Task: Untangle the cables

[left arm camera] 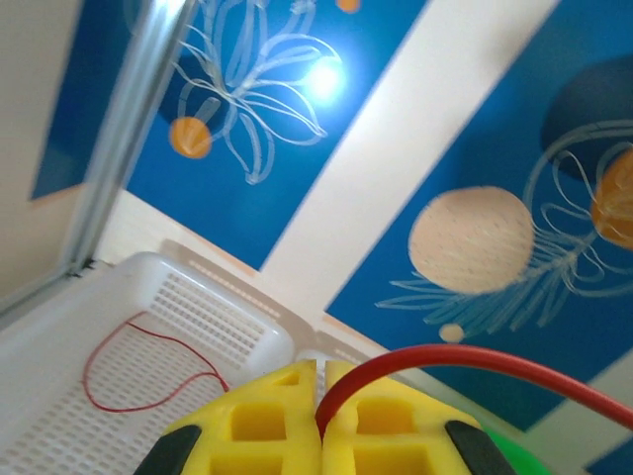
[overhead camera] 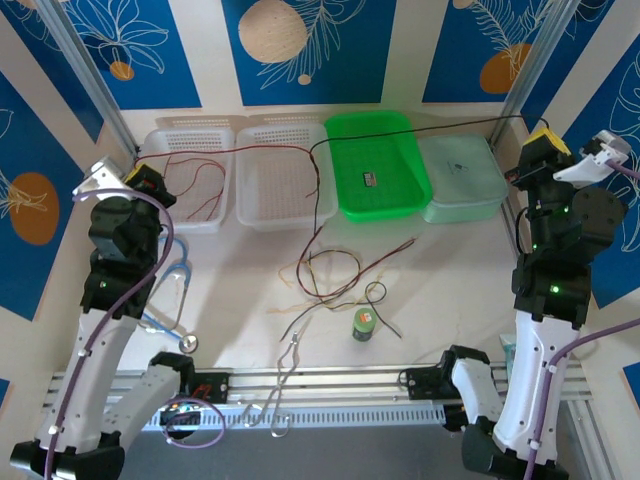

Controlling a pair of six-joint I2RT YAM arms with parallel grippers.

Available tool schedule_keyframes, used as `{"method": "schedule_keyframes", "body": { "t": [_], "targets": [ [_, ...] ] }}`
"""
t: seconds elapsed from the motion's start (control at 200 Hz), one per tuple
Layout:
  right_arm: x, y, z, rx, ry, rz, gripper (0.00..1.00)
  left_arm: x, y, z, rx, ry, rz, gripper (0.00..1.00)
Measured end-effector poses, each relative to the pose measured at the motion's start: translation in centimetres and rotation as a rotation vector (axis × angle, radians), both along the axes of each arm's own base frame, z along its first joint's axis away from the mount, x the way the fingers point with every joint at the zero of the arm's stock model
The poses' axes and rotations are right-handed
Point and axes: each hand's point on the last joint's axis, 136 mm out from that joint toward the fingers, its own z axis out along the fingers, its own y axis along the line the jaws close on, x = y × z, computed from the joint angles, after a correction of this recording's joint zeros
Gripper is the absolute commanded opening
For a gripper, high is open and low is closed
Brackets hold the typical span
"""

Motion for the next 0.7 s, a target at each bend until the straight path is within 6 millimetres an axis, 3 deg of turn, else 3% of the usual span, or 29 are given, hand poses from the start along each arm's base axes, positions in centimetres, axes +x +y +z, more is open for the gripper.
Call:
{"method": "schedule_keyframes", "body": {
  "t": [0.36, 0.7],
  "targets": [
    [-0.9, -0.9, 0.4, -0.015, -0.003, -0.06, 0.0, -5.0, 4.8, 1.9, -0.068, -0.108, 0.255, 0.0],
    [-0.8, -1.6, -0.3, 0.012, 0.017, -0.088, 0.0, -4.2, 4.6, 1.6, -0.045, -0.085, 0.25, 0.0]
  ]
}}
